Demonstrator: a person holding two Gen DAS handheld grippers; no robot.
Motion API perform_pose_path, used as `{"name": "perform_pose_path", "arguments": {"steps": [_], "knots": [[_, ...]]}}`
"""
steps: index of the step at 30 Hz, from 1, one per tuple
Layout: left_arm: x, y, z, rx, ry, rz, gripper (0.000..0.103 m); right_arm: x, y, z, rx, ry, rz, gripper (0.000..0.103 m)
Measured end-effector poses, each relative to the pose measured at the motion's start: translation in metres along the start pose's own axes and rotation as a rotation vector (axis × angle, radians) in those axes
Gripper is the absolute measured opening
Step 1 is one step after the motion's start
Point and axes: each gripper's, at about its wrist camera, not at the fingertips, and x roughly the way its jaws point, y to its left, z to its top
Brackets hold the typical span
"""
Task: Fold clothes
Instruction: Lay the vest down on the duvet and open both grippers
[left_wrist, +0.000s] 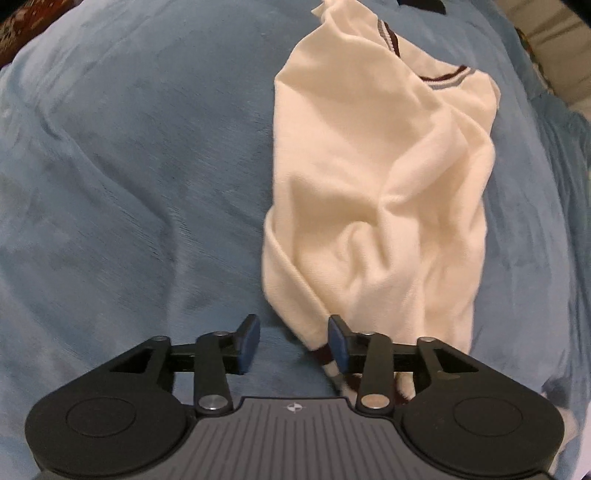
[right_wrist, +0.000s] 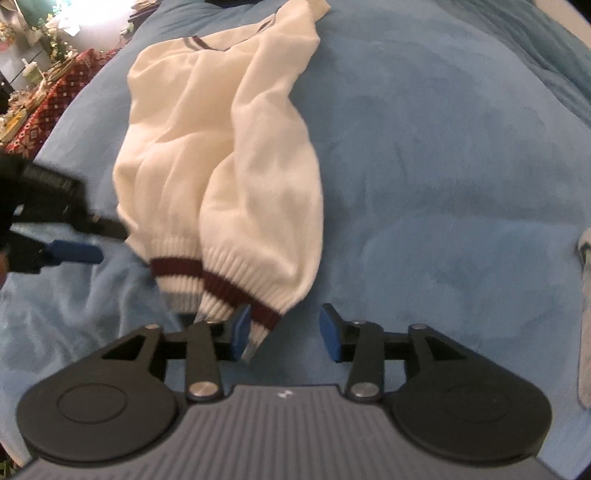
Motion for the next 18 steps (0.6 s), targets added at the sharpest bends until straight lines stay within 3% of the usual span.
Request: {"name": "perform_pose_path", "arguments": {"steps": [15,17,18], "knots": [[0.044,-0.005,0.015,-0.187,0.095,0.068,0.05,0.002,-0.008,-0.01,0.12,0.02,0.058,0.05],[0.047,-0.003,0.015,-0.208,0.101,0.079,0.05,0.005,-0.008,-0.012,0.121,0.025,0.059,0.052],[0.048,-0.003,0.014,-0.219,0.101,0.084,0.044,0.006,-0.008,-0.013,0.12,0.028,0.059,0.052]]}}
